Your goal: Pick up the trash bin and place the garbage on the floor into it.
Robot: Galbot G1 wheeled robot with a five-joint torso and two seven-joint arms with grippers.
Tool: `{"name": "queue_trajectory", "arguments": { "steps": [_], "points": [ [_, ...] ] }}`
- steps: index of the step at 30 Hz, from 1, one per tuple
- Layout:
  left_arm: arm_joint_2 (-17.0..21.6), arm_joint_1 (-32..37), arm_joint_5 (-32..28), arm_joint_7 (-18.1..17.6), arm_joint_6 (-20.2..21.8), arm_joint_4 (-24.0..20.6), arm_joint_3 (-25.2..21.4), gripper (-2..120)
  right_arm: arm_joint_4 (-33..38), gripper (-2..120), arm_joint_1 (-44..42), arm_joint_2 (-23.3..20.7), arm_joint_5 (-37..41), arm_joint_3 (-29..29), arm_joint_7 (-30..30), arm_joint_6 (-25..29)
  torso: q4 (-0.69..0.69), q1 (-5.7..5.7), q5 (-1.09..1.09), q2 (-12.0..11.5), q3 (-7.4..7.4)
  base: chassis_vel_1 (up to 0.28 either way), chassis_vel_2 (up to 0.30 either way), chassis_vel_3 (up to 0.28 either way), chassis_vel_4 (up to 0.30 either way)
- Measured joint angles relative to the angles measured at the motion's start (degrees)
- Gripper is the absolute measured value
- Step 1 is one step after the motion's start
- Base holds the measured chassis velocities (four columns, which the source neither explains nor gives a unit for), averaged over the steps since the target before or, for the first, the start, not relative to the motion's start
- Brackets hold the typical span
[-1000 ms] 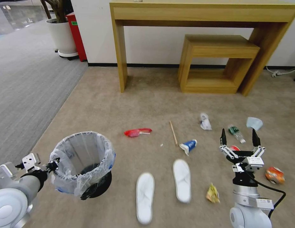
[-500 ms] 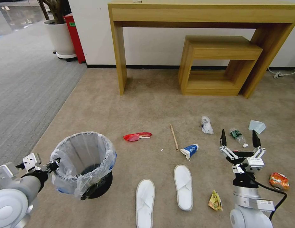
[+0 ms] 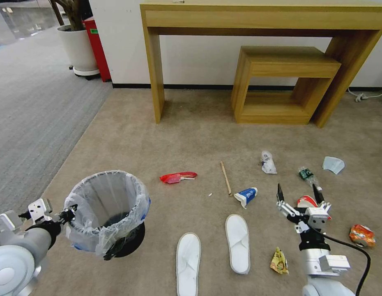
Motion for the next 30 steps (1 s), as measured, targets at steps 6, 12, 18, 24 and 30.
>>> {"name": "queue_trajectory", "arguments": {
  "steps": [6, 12, 18, 24, 30],
  "points": [
    [-0.02, 0.01, 0.94, 0.01, 0.0, 0.08, 0.58, 3, 0.16, 100, 1.23, -11.11, 16.15, -4.79, 6.51, -21.98, 0.01, 0.0, 0.02, 0.0, 0.0, 0.0, 0.0, 0.0, 0.0],
    [-0.01, 0.23, 0.9, 0.03, -0.01, -0.09, -0.09, 3, -1.42, 100, 6.23, -13.79, 28.38, -7.67, 12.14, -34.81, 0.01, 0.0, 0.02, 0.0, 0.0, 0.0, 0.0, 0.0, 0.0],
    [0.15, 0.32, 0.74, 0.35, -0.01, 0.47, -0.85, 3, -7.31, 100, 8.41, -16.48, 29.09, -10.49, 14.64, -42.17, -0.01, 0.0, 0.02, 0.0, 0.0, 0.0, 0.0, 0.0, 0.0],
    [0.05, 0.17, 1.44, 0.62, -0.04, 1.04, 0.29, 3, -15.7, 100, 12.45, -18.12, 25.56, -11.9, 12.42, -43.21, 0.01, 0.0, 0.01, 0.0, 0.0, 0.0, 0.0, 0.0, 0.0],
    [-0.02, 0.02, 1.84, 0.66, -0.09, 1.08, 0.82, 3, -21.16, 100, 14.0, -17.51, 25.4, -13.05, 9.61, -43.21, -0.01, 0.0, 0.0, 0.0, 0.0, 0.0, 0.0, 0.0, 0.0]
  ]
}}
